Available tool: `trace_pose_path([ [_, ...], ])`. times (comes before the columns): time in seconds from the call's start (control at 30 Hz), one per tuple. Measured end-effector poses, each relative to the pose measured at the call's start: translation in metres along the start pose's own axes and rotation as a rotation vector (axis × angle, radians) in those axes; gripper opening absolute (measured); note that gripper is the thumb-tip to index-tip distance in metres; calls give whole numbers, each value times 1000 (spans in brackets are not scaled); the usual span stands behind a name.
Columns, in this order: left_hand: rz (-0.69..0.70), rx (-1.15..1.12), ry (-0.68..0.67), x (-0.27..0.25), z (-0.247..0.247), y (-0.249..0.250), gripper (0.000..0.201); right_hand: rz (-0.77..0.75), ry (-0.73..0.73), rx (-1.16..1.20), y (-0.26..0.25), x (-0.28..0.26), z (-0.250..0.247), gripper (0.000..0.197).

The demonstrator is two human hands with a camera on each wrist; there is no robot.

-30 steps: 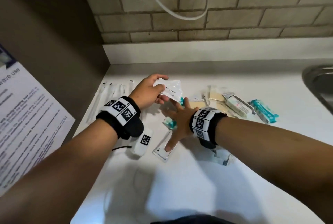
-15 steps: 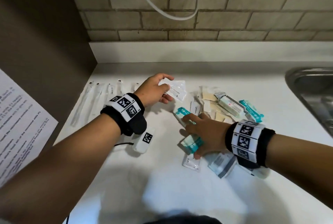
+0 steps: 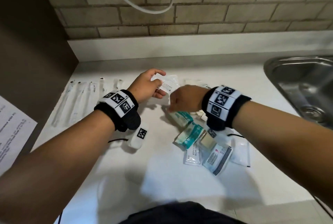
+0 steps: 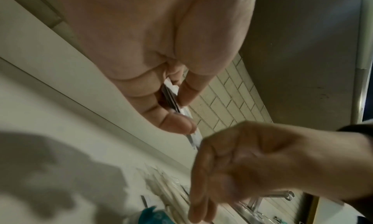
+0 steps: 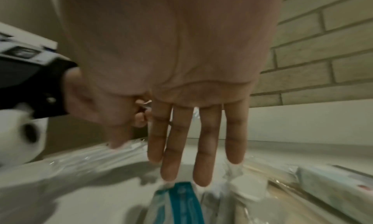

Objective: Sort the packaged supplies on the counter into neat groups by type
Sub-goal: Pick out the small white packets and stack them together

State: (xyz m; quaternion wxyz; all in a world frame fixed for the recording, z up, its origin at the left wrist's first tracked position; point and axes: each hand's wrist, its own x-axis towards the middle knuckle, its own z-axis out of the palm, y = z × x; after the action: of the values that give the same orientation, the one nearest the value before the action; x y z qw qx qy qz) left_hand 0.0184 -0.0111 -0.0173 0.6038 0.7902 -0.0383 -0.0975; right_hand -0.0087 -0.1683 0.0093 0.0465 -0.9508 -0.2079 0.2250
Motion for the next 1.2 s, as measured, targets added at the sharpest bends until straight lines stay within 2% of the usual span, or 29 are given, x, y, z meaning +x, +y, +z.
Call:
trace_pose_path([
  [0.07,4,10,55,2,0,1,29,49,89,-44,5,19,-1,24],
  [0.2,4,-13,171,5,-1,2,32,121,90,-155,20,46,6,21],
  [0.3,-14,-19,162,2,-1,1,33,93,52,-219,32,55,21,35],
  [0.43,-37,10,134,-2,1,-4,33,46,86,-316,38,63,31,35],
  [0.53,-58,6,122,-4,0,-9,32,48,103,-302,37,68,25,34],
  [0.7,-131,20,158,-4,-6,-14,34,61,179,-129,40,65,6,22],
  [0.77,-152,36,173,-4,-9,-15,36,-26,257,-25,39,62,-9,13],
  [0.83,-165,25,203,-4,-12,-16,38,-156,248,150,35,56,-27,4],
  [0.93,-160,-22,235,-3,-14,-13,42,-246,237,484,21,49,-45,15],
  [1.0,-145,-132,224,-4,-14,-10,42,-224,325,595,15,53,-48,20],
  [1.1,-113,-325,222,-5,-18,-6,34,-159,415,617,8,64,-41,11],
  [1.2,-101,-351,216,-3,-24,-6,18,-128,483,608,3,73,-30,10],
])
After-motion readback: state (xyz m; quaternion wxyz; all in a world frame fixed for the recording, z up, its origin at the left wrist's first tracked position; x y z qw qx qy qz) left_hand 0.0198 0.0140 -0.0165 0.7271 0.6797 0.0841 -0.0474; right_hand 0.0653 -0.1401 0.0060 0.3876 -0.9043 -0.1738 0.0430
